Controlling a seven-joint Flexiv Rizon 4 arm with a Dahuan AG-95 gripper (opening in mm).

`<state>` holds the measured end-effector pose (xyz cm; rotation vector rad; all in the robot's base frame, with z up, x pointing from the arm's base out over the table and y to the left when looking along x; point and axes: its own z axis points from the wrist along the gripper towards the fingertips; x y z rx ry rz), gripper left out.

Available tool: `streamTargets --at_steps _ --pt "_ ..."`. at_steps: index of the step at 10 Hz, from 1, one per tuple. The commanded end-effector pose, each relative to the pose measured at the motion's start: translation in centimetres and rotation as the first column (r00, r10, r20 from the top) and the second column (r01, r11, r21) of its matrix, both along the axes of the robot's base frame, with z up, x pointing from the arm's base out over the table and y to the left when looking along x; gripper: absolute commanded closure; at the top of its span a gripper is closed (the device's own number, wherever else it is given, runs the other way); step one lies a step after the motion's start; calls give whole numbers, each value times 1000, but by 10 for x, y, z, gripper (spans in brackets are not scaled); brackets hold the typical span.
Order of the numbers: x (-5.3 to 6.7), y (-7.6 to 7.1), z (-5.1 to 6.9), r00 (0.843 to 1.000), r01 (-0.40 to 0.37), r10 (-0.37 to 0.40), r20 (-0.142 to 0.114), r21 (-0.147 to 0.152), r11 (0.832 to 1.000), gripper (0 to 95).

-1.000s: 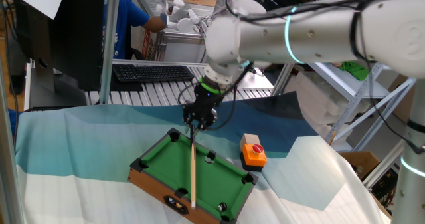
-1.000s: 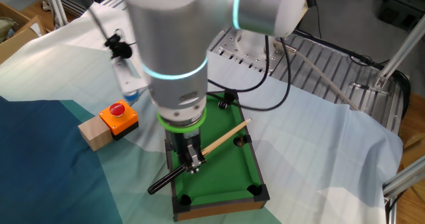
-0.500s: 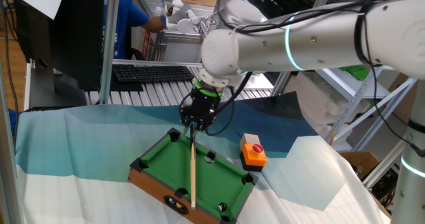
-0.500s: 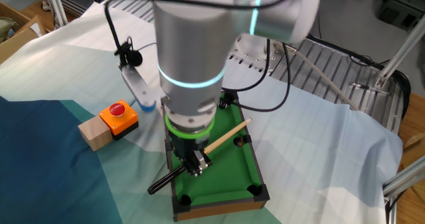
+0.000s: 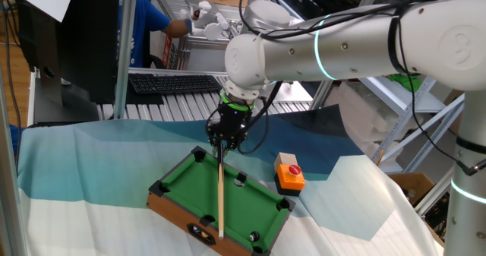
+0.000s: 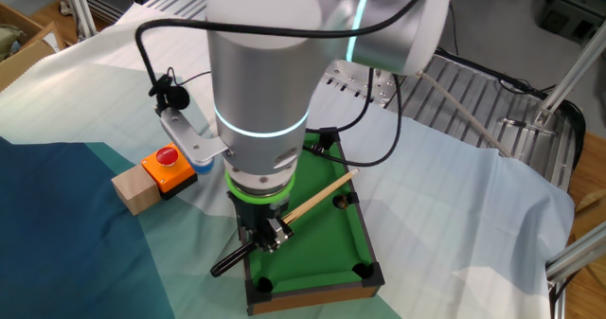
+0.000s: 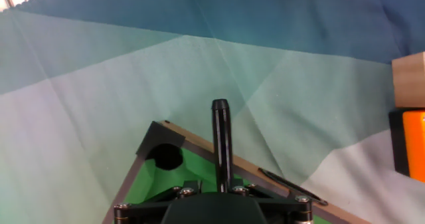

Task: Hit the pool ball

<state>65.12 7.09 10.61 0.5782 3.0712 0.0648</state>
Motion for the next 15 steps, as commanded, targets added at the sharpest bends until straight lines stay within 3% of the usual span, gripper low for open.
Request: streamTargets --at_steps 1,5,6,8,9,15 --pt "1 0 -1 1000 -2 2 -1 2 1000 760" --pt "2 0 -5 1000 -8 8 0 3 1000 760" --pt "3 -1 -7 1000 -14 14 6 3 1000 570" --pt "6 -5 -11 1000 -29 29 8 3 1000 570" --pt "7 -6 -13 999 -35 35 8 2 999 760" --pt "14 -10 -17 999 -50 50 8 4 999 760"
